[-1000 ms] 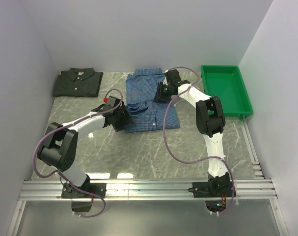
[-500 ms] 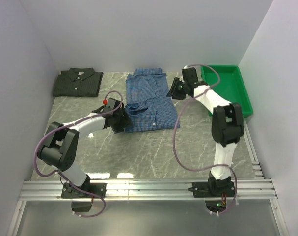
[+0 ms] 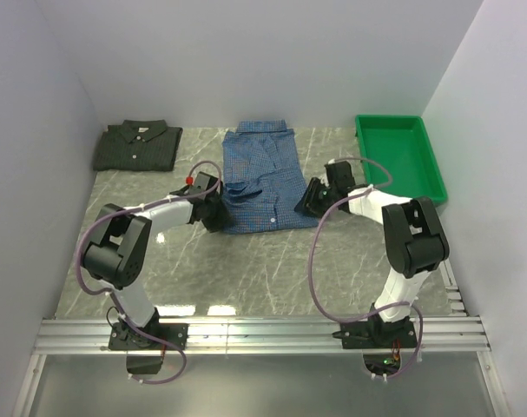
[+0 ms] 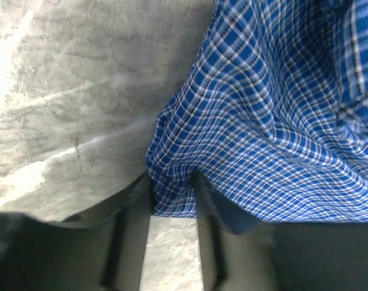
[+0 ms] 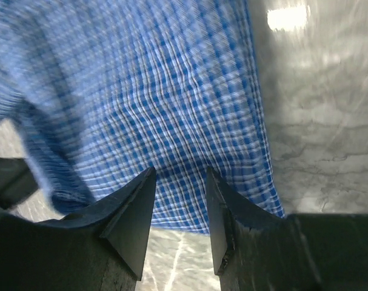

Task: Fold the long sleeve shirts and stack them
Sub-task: Fold the shirt

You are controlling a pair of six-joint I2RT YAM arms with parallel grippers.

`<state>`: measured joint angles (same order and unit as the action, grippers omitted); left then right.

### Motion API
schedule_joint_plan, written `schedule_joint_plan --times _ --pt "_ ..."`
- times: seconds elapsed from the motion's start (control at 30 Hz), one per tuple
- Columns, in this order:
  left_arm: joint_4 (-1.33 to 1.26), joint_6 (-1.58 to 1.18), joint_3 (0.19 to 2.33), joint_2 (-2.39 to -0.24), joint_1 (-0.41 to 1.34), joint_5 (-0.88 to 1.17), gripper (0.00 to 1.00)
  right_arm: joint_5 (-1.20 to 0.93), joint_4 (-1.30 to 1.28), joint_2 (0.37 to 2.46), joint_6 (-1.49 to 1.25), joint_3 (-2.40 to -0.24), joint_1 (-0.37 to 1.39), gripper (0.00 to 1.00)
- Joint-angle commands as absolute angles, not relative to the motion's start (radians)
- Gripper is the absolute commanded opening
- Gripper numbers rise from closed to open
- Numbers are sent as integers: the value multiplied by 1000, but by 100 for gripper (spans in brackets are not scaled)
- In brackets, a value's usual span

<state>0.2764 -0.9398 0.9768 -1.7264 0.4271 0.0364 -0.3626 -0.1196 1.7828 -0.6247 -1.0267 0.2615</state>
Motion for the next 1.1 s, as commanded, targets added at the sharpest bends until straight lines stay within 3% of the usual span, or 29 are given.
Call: schedule_joint_plan --times 0.0,0.2,0.47,0.67,0.8,0.9,1.07 --pt "268 -925 977 -1752 431 23 36 -397 -2 1804 -653 -980 265 47" --pt "308 -917 864 -1721 431 41 9 -377 -17 1764 -683 -844 268 46" --pt "348 -963 612 -1482 475 118 7 -307 -166 1531 -634 -652 291 46" --pt "429 -1012 522 -1241 549 130 14 -249 -276 1393 -597 -589 382 47" --pt "564 -965 653 -1145 552 82 39 -189 -350 1313 -580 -675 468 47" --pt "635 -924 803 -1132 551 9 48 -144 -402 1255 -563 -745 497 47" --pt "605 -879 926 -1181 551 52 49 -146 -420 1187 -548 -802 508 47"
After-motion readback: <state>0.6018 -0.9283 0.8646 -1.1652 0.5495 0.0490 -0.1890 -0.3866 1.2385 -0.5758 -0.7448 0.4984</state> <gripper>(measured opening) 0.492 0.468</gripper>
